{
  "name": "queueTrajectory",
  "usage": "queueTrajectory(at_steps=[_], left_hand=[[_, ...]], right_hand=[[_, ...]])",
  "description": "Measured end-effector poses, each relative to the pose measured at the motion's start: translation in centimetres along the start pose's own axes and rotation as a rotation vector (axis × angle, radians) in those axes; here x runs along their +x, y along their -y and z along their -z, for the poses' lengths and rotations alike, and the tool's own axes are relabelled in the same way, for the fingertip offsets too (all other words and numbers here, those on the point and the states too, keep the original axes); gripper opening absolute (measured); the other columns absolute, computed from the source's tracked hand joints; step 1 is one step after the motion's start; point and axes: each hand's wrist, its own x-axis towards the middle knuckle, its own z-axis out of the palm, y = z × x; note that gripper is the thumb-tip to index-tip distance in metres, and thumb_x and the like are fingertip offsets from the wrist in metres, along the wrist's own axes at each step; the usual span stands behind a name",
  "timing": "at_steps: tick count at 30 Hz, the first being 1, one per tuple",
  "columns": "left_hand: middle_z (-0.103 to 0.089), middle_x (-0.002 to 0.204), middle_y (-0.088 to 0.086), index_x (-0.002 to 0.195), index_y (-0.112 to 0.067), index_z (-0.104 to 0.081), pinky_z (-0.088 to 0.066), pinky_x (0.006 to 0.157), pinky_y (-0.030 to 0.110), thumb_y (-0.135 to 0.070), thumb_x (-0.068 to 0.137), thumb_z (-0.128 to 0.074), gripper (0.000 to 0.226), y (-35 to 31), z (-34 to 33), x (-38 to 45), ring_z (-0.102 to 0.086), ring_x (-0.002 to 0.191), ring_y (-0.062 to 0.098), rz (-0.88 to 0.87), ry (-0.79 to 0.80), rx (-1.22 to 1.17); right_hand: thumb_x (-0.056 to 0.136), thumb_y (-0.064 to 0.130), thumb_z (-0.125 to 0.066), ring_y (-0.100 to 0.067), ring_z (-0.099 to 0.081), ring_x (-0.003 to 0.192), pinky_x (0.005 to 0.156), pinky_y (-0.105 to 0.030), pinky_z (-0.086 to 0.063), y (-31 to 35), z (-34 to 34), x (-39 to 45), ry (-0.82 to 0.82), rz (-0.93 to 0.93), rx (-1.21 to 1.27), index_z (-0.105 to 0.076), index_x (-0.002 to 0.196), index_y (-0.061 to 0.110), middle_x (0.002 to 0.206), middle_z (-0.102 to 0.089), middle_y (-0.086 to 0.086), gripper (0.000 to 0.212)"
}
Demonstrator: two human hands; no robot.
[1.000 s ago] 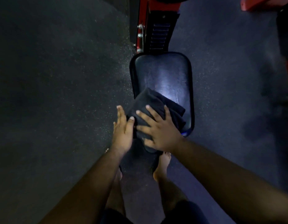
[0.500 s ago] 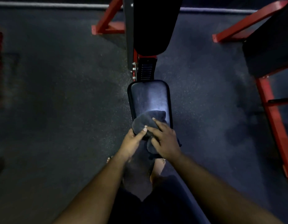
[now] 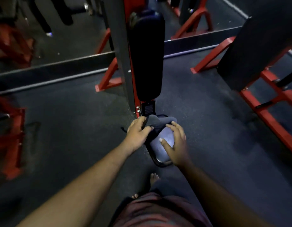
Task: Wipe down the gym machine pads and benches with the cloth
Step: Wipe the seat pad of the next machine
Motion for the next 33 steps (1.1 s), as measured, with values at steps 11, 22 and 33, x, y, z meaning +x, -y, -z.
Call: queueTrajectory(at_steps=[11, 22, 33], left_hand=[[-0.06, 0.122, -0.006, 0.139, -0.013, -0.04, -0.046, 0.097, 0.016, -0.018, 0.093, -0.073, 0.057, -4.8, 5.9, 11.6, -0.059, 0.107, -0.008, -0.212, 0.177, -0.038], [-0.041, 0.052, -0.002, 0.065, -0.021, -0.034, -0.031, 0.056, 0.039, -0.076, 0.083, -0.058, 0.063, -12.9, 16.0, 23.7, -0.054, 0.058, 0.029, -0.656, -0.233, 0.536], [-0.056, 0.148, 0.006, 0.145, -0.017, -0.055, -0.032, 0.119, 0.039, -0.075, 0.088, -0.019, 0.088, -18.6, 21.4, 37.5, -0.047, 0.14, 0.025, -0.79, 0.258, 0.499]], right_hand=[[0.093, 0.036, -0.074, 0.011, -0.048, 0.125, 0.1, -0.014, -0.039, 4.9, -0.5, 13.6, -0.059, -0.291, 0.384, -0.032, 0.158, 0.029, 0.144, -0.05, 0.008, 0.077], [0.086, 0.059, -0.063, -0.022, -0.056, 0.105, 0.091, -0.052, -0.049, 11.8, -0.2, 28.3, -0.666, -0.006, -0.047, -0.067, 0.1, 0.03, 0.103, -0.067, 0.012, 0.032], [0.085, 0.077, -0.026, -0.017, 0.01, 0.158, 0.119, -0.072, -0.008, 21.2, -10.7, 40.4, -0.852, -0.267, 0.074, 0.003, 0.157, 0.041, 0.168, 0.011, 0.015, 0.086]])
